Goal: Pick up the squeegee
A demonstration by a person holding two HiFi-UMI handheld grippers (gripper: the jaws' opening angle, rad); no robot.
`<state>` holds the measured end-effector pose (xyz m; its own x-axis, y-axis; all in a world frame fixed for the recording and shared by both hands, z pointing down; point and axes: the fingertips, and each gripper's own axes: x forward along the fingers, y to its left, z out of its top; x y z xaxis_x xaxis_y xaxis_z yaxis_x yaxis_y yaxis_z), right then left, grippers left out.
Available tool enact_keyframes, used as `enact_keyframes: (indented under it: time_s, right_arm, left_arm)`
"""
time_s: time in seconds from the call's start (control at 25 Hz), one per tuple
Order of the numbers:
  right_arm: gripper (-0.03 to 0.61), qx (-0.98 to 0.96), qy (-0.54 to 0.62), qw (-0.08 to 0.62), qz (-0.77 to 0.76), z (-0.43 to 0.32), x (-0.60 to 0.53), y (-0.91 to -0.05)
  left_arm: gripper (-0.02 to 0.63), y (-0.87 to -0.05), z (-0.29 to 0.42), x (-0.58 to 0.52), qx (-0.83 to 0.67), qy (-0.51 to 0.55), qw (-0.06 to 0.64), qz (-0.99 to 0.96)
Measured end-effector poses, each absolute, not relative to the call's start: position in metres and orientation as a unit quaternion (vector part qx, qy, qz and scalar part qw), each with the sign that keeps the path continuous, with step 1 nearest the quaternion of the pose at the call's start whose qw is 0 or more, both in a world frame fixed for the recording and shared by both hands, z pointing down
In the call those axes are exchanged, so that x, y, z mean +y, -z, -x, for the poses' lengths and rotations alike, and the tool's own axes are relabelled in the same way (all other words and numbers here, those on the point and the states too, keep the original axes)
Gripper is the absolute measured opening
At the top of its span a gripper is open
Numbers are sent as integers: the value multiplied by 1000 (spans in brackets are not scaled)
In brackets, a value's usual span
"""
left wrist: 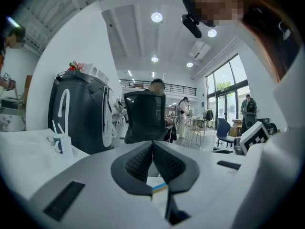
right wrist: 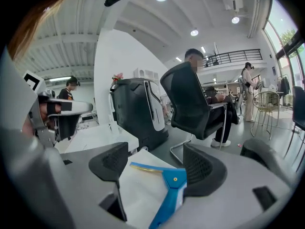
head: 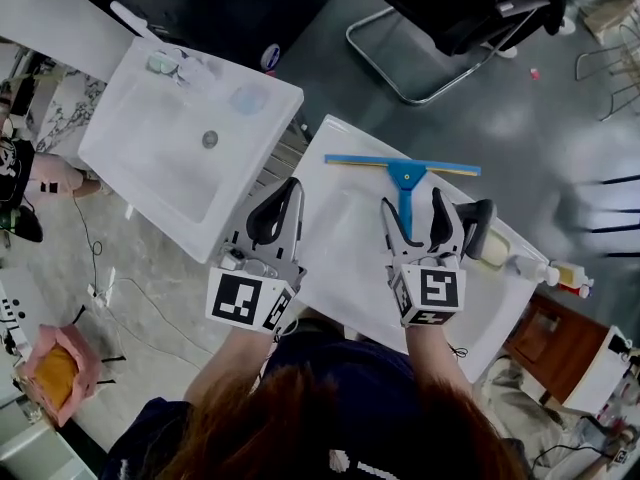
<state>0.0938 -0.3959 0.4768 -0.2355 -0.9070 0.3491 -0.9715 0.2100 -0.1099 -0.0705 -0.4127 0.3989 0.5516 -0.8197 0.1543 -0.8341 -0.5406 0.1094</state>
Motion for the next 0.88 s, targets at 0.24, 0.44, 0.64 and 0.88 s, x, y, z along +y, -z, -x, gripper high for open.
enact_keyframes:
  time_s: [0.24, 0.44, 0.64, 0.88]
  right_arm:
    - [367, -743, -195, 143, -624, -106, -404, -535]
    - [367, -721, -227, 187, -627, -115, -407, -584]
    - [367, -704, -253, 221, -625, -117, -405, -620]
    - [305, -689, -265, 245, -628, -116, -398, -638]
  left_arm:
    - [20, -409, 72, -417, -473, -48, 93, -875]
    - [20, -413, 71, -417, -471, -51, 96, -875]
    - [20, -416, 73, -414, -475, -55, 96, -873]
    - [20, -417, 81, -412, -480, -57, 99, -870]
